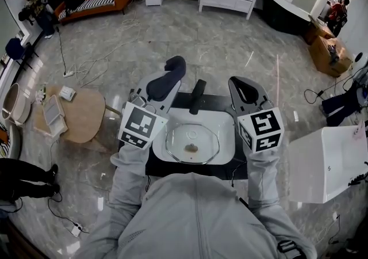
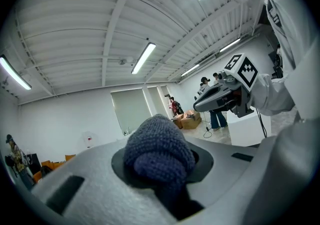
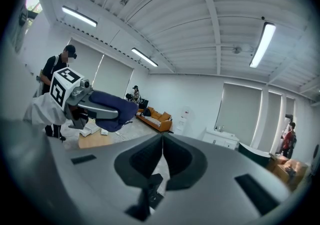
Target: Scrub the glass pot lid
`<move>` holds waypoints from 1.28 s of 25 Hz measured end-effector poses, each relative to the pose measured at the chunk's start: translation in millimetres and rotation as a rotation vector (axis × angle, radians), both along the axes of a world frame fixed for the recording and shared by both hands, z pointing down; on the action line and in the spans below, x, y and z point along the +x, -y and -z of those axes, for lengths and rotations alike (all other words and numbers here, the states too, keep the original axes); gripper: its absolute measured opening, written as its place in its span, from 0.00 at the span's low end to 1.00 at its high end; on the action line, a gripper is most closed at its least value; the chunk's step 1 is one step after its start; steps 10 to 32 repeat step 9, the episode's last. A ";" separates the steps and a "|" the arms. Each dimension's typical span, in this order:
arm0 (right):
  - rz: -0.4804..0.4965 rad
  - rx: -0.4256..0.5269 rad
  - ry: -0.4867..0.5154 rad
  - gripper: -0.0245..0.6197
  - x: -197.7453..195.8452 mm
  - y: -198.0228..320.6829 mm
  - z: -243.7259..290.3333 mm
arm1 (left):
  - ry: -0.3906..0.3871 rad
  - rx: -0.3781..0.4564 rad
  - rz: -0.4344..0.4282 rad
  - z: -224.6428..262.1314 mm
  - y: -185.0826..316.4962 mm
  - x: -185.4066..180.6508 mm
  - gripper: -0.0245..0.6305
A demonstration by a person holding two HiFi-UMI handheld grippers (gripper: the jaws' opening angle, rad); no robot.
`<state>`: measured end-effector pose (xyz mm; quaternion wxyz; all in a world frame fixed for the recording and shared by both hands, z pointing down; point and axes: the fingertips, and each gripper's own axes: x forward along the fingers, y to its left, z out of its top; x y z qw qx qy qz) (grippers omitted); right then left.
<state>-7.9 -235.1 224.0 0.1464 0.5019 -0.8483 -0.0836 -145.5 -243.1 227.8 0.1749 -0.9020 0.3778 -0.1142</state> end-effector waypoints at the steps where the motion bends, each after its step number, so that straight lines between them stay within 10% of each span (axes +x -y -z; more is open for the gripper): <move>1: 0.000 -0.002 0.000 0.08 -0.2 0.5 -0.4 | 0.001 -0.002 0.000 -0.5 0.3 -0.1 0.16; 32: -0.006 -0.008 -0.008 0.08 1.7 4.1 -7.6 | 0.010 -0.006 0.001 -7.3 2.6 0.8 0.16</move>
